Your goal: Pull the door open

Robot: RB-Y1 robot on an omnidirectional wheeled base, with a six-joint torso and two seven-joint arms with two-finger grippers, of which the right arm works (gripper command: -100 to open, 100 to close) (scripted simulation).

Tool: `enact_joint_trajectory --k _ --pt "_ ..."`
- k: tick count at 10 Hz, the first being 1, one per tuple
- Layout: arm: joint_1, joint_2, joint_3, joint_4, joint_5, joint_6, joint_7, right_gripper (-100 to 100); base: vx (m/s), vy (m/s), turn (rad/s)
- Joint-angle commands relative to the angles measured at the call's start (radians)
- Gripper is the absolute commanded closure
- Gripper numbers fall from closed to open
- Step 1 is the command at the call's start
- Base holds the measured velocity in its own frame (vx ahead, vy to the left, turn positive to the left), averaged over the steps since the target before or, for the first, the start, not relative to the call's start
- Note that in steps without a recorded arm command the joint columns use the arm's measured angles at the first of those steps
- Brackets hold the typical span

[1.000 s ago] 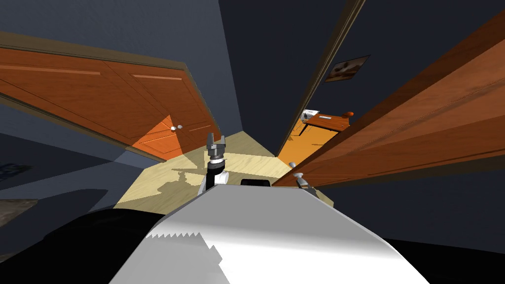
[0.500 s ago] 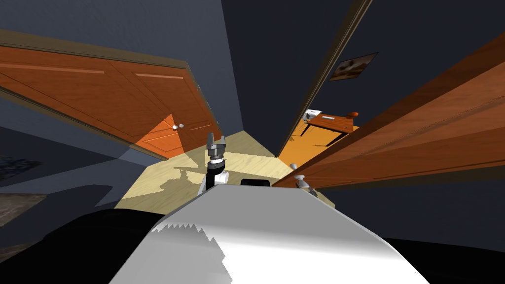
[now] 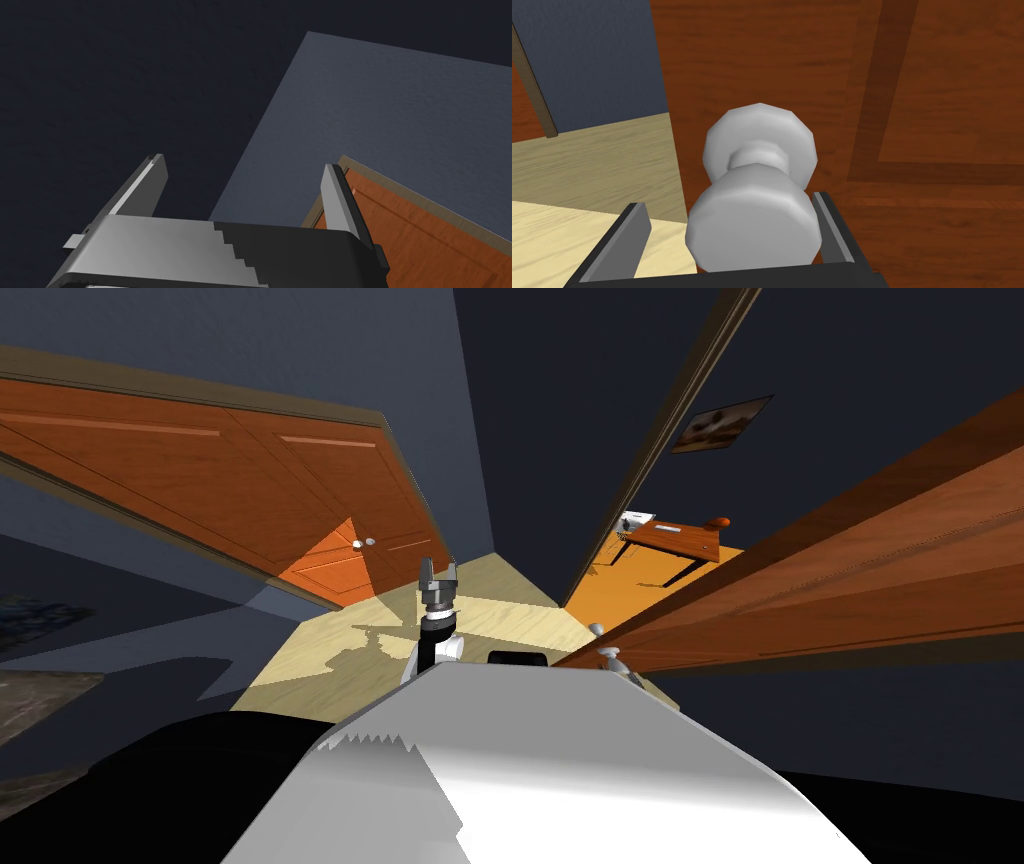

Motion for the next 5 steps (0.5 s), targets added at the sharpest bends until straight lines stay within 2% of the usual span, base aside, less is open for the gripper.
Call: enact_joint_trajectory --k 1,2,3,4,5 --pt "0.029 0.009 0.015 -0.026 0.010 -0.005 0.011 100 -0.015 -0.029 0.024" --pt "0.029 0.009 0.015 -0.009 0.010 -0.005 0.011 100 -0.009 -0.008 0.004" --pt "0.029 0.009 0.015 -0.026 0.010 -0.005 0.011 100 -0.006 -0.002 -0.016" --pt "0.037 0.013 0.019 -0.019 0.013 -0.021 0.013 100 -0.011 -0.015 0.031" --pt "0.037 0.013 0.019 -0.039 0.013 -0.021 0.013 100 -0.010 -0.021 0.003"
